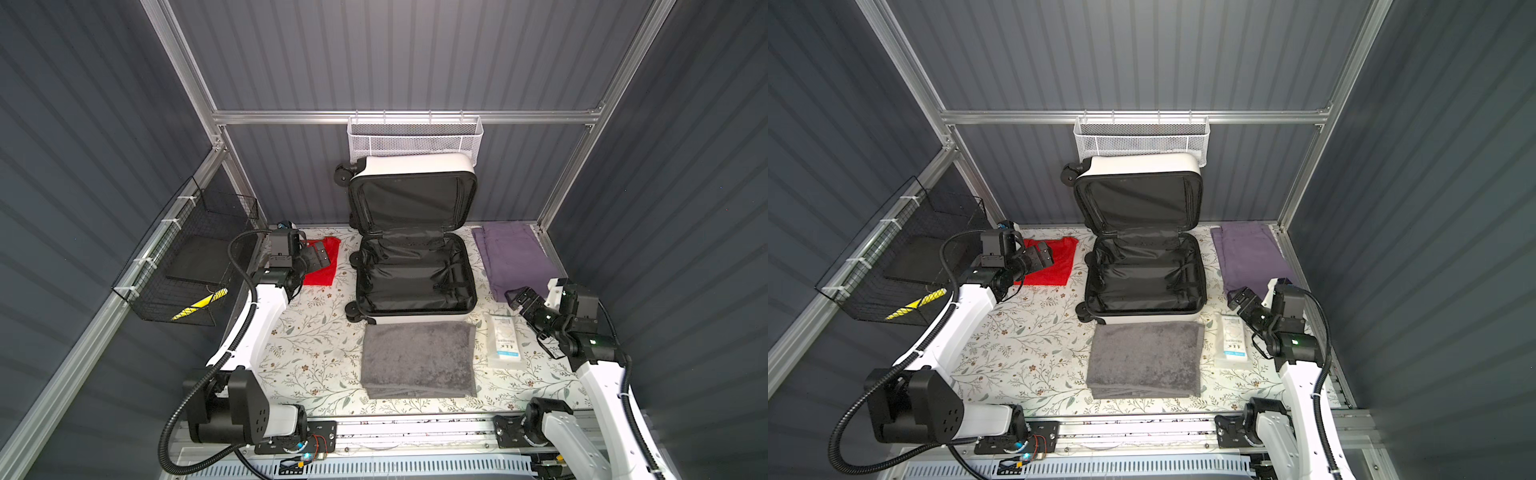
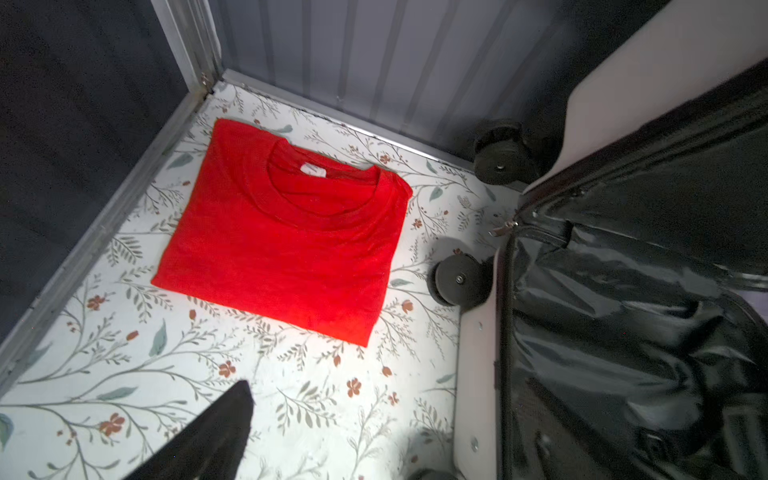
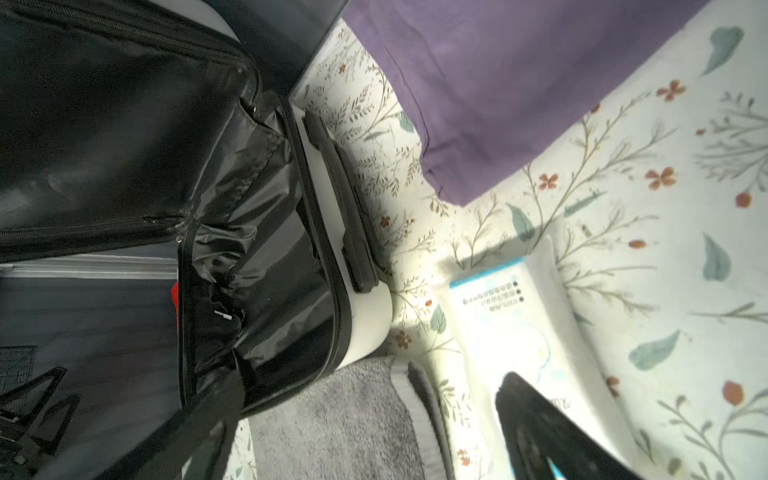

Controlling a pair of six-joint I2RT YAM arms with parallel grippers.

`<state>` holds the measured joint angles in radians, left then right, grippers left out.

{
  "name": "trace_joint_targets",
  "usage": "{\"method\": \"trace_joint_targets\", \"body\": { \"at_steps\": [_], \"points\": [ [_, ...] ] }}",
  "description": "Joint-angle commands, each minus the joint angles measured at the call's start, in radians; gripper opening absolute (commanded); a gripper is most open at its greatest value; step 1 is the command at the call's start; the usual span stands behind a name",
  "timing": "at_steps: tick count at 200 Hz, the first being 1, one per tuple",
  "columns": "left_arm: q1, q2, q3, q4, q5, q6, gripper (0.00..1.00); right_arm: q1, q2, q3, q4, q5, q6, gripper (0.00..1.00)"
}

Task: Pack the luggage
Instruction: 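Move both grippers down to opposite edges of the grey towel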

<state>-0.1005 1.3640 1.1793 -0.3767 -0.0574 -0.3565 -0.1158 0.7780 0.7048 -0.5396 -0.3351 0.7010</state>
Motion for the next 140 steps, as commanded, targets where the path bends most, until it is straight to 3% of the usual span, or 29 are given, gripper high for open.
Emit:
{"method": "trace_joint_targets", "body": {
  "at_steps": [1, 25, 56, 103, 140],
  "points": [
    [-0.058, -0.05, 0.019, -0.126, 0.085, -0.058, 1.0, 0.012, -0.027, -0.028, -0.123, -0.055, 0.028, 0.96],
    [-0.125, -0.09, -0.015, -0.144, 0.11, -0.09, 1.0, 0.033, -0.048, -0.075, -0.144, -0.075, 0.017, 0.94],
    [-0.14, -0.147, -0.068, -0.202, 0.16, -0.102, 1.0, 0.084, -0.065, -0.131, -0.146, -0.102, 0.003, 0.92],
    [-0.146, -0.265, -0.227, -0.22, 0.335, -0.109, 1.0, 0.287, -0.086, -0.173, -0.14, -0.034, 0.033, 0.89],
    [-0.156, -0.347, -0.341, -0.243, 0.368, -0.12, 1.0, 0.392, -0.067, -0.204, -0.111, 0.034, 0.068, 0.87]
  ]
}}
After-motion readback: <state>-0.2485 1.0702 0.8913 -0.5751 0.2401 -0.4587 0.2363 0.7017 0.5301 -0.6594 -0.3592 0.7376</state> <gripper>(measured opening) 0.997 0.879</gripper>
